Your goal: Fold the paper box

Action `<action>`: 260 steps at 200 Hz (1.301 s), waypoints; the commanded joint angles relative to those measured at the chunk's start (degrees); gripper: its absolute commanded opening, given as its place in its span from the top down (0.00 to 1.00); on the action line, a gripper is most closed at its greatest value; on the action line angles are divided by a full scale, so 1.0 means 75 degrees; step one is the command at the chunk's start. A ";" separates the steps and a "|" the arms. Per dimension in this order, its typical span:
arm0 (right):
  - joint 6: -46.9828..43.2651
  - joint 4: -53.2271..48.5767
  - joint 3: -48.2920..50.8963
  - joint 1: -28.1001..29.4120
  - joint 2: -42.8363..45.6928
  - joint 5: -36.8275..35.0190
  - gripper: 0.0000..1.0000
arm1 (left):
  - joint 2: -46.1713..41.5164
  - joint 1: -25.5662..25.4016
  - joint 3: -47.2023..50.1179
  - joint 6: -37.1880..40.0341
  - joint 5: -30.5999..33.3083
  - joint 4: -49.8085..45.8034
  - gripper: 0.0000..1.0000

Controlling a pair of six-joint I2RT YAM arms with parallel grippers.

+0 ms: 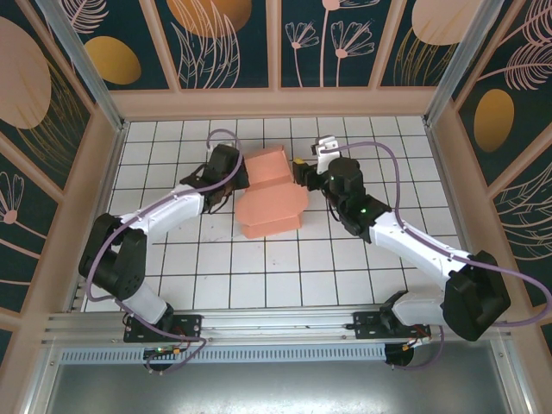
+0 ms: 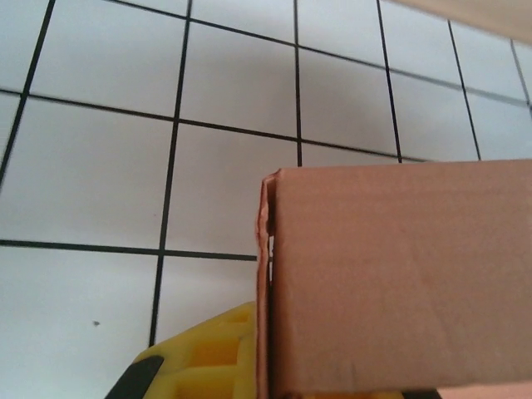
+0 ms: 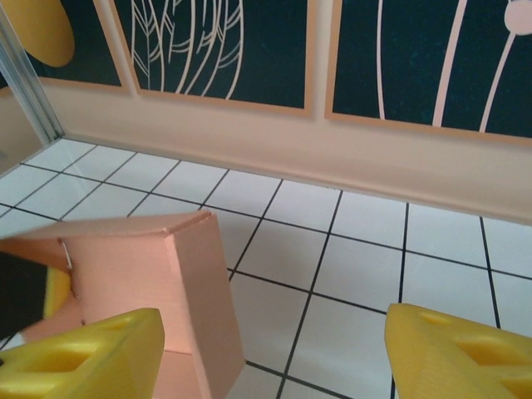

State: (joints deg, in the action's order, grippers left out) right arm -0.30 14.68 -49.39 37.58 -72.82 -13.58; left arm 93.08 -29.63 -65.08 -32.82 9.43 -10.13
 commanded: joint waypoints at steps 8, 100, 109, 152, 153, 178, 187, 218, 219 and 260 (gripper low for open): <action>0.0224 0.0115 0.0271 -0.0236 0.0333 0.0187 0.29 | 0.0395 0.0022 -0.0961 0.1870 -0.0039 -0.3088 1.00; 0.0239 0.0367 0.1025 -0.1171 0.0675 0.0962 0.29 | 0.2014 0.0016 -0.2073 0.3041 -0.0316 -0.6548 1.00; 0.0216 0.0418 0.1138 -0.1261 0.0726 0.1009 0.28 | 0.2143 0.0024 -0.2037 0.3133 -0.0490 -0.6643 1.00; 0.0356 0.0603 0.1347 -0.1588 0.0630 0.1389 0.29 | 0.2972 0.0019 -0.2484 0.3131 -0.0252 -0.7037 0.86; 0.0356 0.0606 0.1347 -0.1588 0.0623 0.1383 0.29 | 0.2986 0.0016 -0.2499 0.3126 -0.0245 -0.7033 0.84; 0.0320 0.0669 0.1348 -0.1601 0.0533 0.1434 0.29 | 0.3064 0.0019 -0.2967 0.3099 -0.0397 -0.6860 0.59; 0.0282 0.0683 0.1341 -0.1609 0.0496 0.1504 0.29 | 0.3053 0.0016 -0.3106 0.3081 -0.0458 -0.6792 0.52; 0.0134 0.0645 0.1239 -0.1600 0.0304 0.2056 0.29 | 0.2894 0.0020 -0.3297 0.3023 -0.0583 -0.6479 0.39; 0.0134 0.0645 0.1234 -0.1601 0.0296 0.2080 0.29 | 0.2888 0.0022 -0.3298 0.3020 -0.0586 -0.6466 0.39; -0.0074 0.0472 0.0989 -0.1429 -0.0088 0.2702 0.29 | 0.2334 0.0014 -0.3316 0.2793 -0.0353 -0.5796 0.22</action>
State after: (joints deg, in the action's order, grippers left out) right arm 0.54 17.78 -39.81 25.93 -71.81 2.57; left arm 115.72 -29.63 -88.97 -10.68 5.80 -57.12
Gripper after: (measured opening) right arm 0.714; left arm 0.729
